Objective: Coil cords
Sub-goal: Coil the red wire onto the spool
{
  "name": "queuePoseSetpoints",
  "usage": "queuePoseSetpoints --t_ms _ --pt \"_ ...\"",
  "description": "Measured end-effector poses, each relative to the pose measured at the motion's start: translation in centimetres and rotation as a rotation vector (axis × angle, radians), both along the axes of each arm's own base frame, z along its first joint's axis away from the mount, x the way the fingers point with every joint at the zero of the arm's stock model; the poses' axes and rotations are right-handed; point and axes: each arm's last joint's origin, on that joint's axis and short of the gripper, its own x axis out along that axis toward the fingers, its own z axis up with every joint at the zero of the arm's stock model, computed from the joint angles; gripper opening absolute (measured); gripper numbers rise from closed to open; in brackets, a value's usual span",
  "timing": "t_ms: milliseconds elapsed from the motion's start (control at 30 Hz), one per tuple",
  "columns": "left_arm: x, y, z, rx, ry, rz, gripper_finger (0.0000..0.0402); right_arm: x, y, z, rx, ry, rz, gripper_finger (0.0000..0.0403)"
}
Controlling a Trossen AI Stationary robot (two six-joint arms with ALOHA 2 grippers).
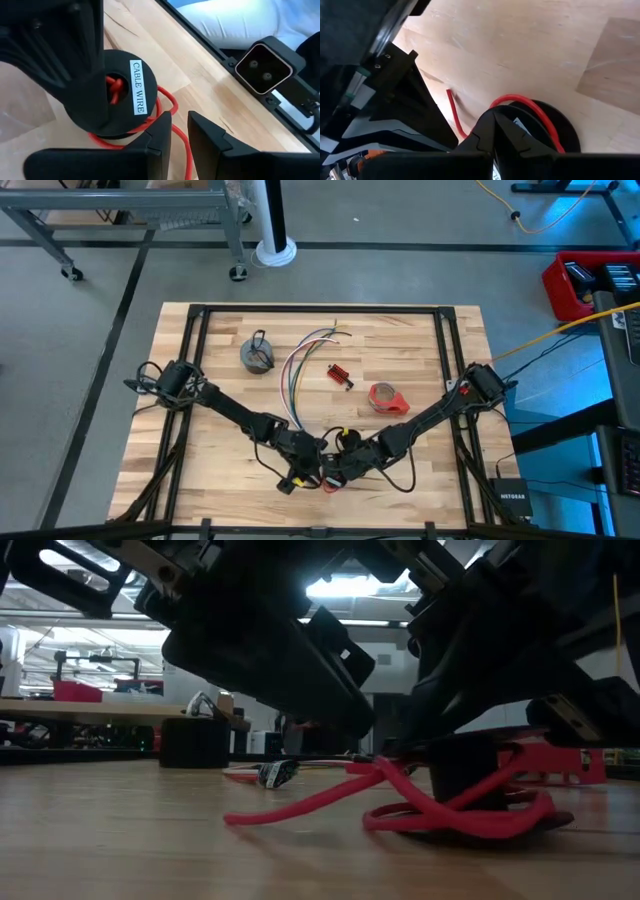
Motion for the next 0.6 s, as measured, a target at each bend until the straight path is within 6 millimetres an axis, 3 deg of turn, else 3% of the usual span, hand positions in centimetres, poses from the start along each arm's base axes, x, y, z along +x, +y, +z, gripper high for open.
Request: queuePoseSetpoints --t_ms 600 --pt "-0.02 0.11 -0.13 0.033 -0.008 0.014 0.0056 0.4 0.03 -0.57 -0.095 -0.065 -0.019 0.001"
